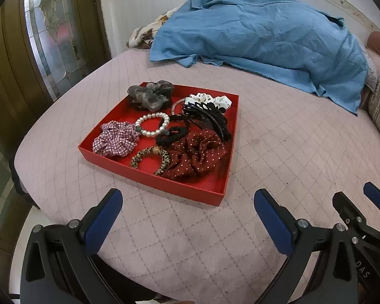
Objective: Organize jewelry
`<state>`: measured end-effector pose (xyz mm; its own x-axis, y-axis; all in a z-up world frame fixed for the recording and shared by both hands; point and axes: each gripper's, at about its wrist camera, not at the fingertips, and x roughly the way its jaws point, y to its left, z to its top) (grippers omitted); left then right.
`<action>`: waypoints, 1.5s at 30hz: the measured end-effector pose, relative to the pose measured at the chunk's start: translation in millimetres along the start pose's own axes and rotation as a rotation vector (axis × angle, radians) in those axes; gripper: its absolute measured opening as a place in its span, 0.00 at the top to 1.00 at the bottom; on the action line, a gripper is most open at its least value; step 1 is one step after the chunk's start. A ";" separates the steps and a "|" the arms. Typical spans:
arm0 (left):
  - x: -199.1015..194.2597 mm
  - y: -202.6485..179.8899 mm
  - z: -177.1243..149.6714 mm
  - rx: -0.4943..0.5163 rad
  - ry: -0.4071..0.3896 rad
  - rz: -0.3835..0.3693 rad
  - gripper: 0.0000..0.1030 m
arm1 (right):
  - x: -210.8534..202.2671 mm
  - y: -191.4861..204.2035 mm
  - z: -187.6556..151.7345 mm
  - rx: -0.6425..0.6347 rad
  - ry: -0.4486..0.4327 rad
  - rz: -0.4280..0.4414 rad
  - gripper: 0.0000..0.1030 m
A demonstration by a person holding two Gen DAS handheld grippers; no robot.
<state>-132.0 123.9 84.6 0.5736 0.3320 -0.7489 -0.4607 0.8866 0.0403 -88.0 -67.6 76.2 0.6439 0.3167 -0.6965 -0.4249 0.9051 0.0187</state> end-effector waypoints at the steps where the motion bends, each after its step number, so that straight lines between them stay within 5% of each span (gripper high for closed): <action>1: 0.2 0.1 -0.4 -0.001 0.003 -0.002 0.00 | -0.4 0.8 -0.2 -0.001 0.000 -0.001 0.23; 29: -0.5 3.6 -4.7 -0.005 0.014 -0.029 0.00 | -7.2 10.1 -0.8 -0.015 -0.017 -0.002 0.22; 45: -15.4 4.1 -3.8 -0.011 -0.052 -0.017 0.00 | -12.7 9.2 0.1 -0.019 -0.041 -0.006 0.22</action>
<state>-145.3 121.3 93.8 0.6156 0.3337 -0.7139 -0.4579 0.8888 0.0206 -99.9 -63.2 85.3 0.6717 0.3233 -0.6666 -0.4328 0.9015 0.0010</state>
